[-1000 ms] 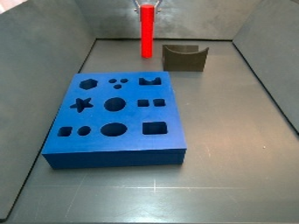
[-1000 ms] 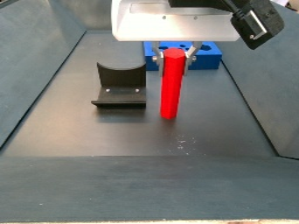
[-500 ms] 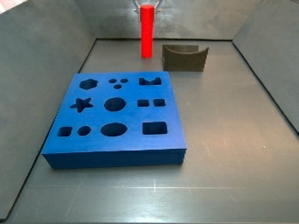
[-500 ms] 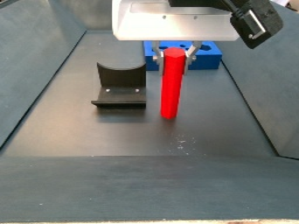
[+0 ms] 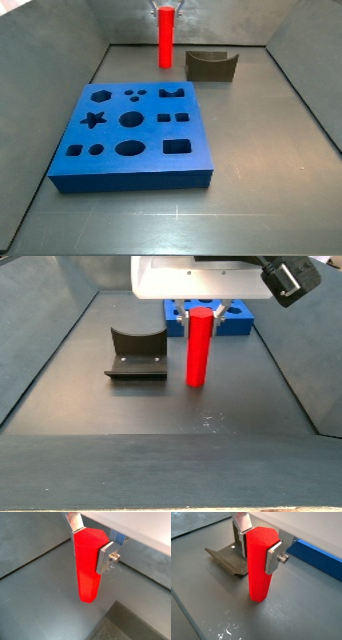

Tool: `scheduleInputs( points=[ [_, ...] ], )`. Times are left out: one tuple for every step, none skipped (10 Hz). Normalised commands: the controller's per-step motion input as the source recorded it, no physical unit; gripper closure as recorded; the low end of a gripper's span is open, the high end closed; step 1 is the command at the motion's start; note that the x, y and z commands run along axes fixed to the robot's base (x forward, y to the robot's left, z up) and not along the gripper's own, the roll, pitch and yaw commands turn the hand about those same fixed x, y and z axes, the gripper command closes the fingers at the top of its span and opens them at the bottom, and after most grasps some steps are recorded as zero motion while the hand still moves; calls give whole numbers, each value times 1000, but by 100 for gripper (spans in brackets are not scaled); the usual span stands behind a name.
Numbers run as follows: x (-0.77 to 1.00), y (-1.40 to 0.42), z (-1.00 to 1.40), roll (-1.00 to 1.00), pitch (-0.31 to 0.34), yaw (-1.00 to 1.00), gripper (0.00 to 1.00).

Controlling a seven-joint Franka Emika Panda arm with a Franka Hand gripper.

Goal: Pick up the hexagon object. Move up. Move to above the board. Insert the hexagon object.
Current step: Pick up the hexagon object, then move up.

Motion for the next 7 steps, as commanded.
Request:
scheduleInputs(
  points=[
    [0, 0, 0, 0, 0, 0, 100],
    [0, 0, 0, 0, 0, 0, 100],
    [0, 0, 0, 0, 0, 0, 100],
    [0, 0, 833, 0, 0, 0, 100],
    [-41, -54, 849, -17, 36, -39, 100],
    [-60, -48, 743, -13, 54, -37, 100],
    [-43, -24, 545, 4, 58, -30, 100]
  ],
)
